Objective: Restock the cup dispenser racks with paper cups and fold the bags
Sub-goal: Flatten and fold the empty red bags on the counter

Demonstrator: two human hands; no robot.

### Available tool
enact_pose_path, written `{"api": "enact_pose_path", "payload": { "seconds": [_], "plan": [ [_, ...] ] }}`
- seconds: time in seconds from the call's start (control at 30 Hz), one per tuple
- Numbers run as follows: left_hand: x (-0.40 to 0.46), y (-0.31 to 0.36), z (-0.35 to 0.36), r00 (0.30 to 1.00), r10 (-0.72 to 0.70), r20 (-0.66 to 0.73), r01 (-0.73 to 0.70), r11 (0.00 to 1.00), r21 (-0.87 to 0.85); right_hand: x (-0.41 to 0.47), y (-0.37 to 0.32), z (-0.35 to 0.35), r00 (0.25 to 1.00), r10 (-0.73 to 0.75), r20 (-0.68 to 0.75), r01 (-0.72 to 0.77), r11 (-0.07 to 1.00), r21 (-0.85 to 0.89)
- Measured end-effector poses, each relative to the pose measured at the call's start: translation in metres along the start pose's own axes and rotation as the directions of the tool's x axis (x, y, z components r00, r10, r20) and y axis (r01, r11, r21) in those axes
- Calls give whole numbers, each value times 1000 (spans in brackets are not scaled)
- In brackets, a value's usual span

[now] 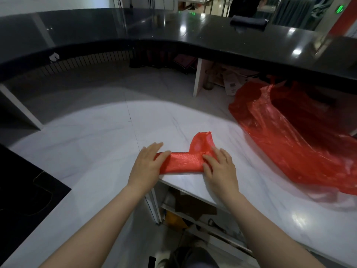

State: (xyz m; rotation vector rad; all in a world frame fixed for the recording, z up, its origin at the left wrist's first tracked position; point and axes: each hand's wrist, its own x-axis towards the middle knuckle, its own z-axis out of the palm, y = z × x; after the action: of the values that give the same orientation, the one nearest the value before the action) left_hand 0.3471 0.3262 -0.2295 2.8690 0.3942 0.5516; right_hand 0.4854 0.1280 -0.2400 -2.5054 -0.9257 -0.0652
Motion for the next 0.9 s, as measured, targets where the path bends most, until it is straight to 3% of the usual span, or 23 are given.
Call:
{"api": "enact_pose_path", "payload": {
  "seconds": [0.03, 0.1, 0.2, 0.27, 0.37, 0.5, 0.6, 0.77, 0.9],
  "plan": [
    [-1, -3, 0, 996, 49, 79, -48, 999, -15, 1, 2, -1, 997, -18, 70, 20, 1000, -24],
    [-5, -13, -1, 966, 20, 258, 7, 995, -104, 0, 5, -5, 990, -52, 131, 57, 998, -32],
    [-9, -23, -1, 937, 29, 348, 14, 993, -120, 1, 10, -11, 990, -82, 112, 78, 996, 44],
    [-7, -23, -2, 949, 37, 312, 4, 992, -128, 5, 12, -17, 996, 10, 87, -25, 983, 183],
    [2, -19, -5, 965, -133, 228, 198, 935, -292, 18, 12, -22, 969, 228, 97, -248, 883, 399],
    [16, -13, -5, 899, -414, 143, 436, 810, -393, 28, 5, -14, 947, 312, 79, -319, 883, 344],
    [28, -8, -3, 872, -481, 90, 487, 837, -250, 34, 1, -9, 948, 317, 37, -318, 928, 195],
    [39, -2, 2, 921, -386, 44, 384, 922, 49, 42, -1, -7, 973, 226, 43, -226, 974, -11],
    [44, 21, 13, 993, -44, 114, 26, 987, 161, 42, 0, -3, 984, 178, -13, -178, 978, -112]
  ]
}}
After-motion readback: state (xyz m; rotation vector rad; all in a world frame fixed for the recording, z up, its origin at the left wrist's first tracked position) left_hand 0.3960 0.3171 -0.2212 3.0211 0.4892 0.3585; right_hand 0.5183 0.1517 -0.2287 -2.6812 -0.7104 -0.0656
